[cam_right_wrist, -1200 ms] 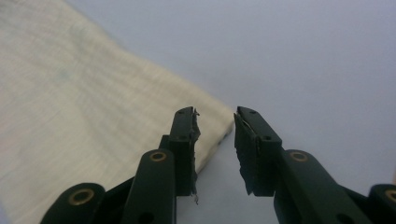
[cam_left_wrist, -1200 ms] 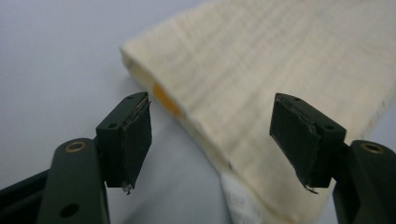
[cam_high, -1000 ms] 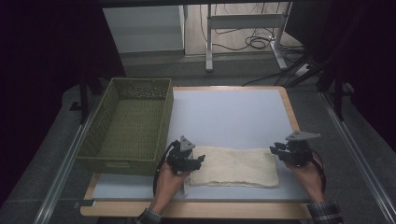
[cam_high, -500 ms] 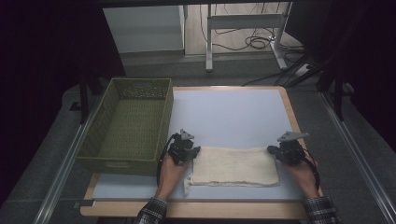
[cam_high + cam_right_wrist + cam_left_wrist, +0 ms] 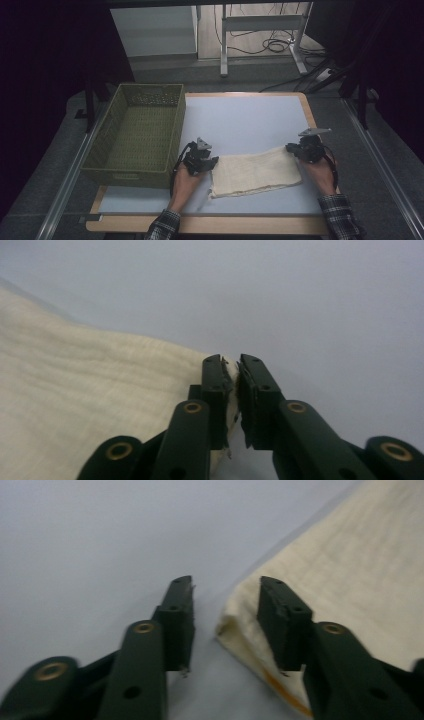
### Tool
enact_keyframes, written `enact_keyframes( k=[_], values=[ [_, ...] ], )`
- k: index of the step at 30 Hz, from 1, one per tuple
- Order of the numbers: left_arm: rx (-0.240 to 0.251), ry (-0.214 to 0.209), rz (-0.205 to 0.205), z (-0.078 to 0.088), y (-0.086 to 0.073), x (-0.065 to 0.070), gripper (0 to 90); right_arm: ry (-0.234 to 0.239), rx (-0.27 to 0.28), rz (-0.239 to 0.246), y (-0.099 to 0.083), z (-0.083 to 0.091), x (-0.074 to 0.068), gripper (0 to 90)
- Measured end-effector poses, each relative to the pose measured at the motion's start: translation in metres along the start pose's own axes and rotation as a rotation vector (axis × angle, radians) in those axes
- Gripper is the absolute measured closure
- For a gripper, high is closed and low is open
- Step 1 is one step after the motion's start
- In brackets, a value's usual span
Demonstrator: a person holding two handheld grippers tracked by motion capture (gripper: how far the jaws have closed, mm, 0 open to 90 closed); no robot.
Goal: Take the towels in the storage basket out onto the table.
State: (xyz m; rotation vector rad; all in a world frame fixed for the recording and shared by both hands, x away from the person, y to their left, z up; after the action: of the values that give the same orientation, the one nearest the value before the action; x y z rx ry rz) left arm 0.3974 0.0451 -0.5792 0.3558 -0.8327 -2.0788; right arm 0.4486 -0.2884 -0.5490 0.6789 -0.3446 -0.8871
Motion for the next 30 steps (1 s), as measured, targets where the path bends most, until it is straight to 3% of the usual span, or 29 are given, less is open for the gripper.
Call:
enact_keyframes(
  k=[3, 6, 8, 11, 19, 23, 30],
  values=[
    [0.030, 0.019, -0.008, -0.002, -0.002, -0.003, 47.8, 0.023, 0.014, -0.018, -0.003, 0.008, -0.002, 74.6],
    [0.031, -0.001, 0.035, -0.003, -0.002, -0.006, 41.1, 0.045, 0.023, -0.021, -0.006, 0.015, -0.007, 68.6],
    [0.030, 0.003, 0.030, -0.003, -0.002, -0.006, 40.8, 0.081, 0.017, -0.019, -0.008, 0.018, -0.012, 62.6],
    [0.034, 0.000, 0.034, -0.004, -0.002, -0.006, 40.7, 0.081, 0.007, 0.009, -0.012, 0.023, -0.019, 59.8],
    [0.035, -0.007, 0.040, -0.004, -0.003, -0.007, 40.7, 0.122, 0.012, 0.026, -0.018, 0.034, -0.043, 54.3],
    [0.035, -0.008, 0.042, -0.004, -0.003, -0.007, 40.7, 0.164, 0.016, 0.039, -0.020, 0.035, -0.060, 54.1],
    [0.034, -0.009, 0.041, -0.004, -0.003, -0.007, 40.8, 0.244, 0.006, 0.102, -0.021, 0.030, -0.099, 54.0]
  ],
)
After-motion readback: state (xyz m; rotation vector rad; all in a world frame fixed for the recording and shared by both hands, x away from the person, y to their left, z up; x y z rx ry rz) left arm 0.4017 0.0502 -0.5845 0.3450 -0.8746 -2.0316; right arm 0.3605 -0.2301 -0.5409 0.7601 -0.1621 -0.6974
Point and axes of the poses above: each handheld gripper's, and its own axes: z roughly backward along the jaws, y roughly out of its top, x roughly to its right, the point moved 6 cm from there along -z, roughly forward along the jaws, and after that the axes turned 4 degrees about -x, right-handed, at the moved point
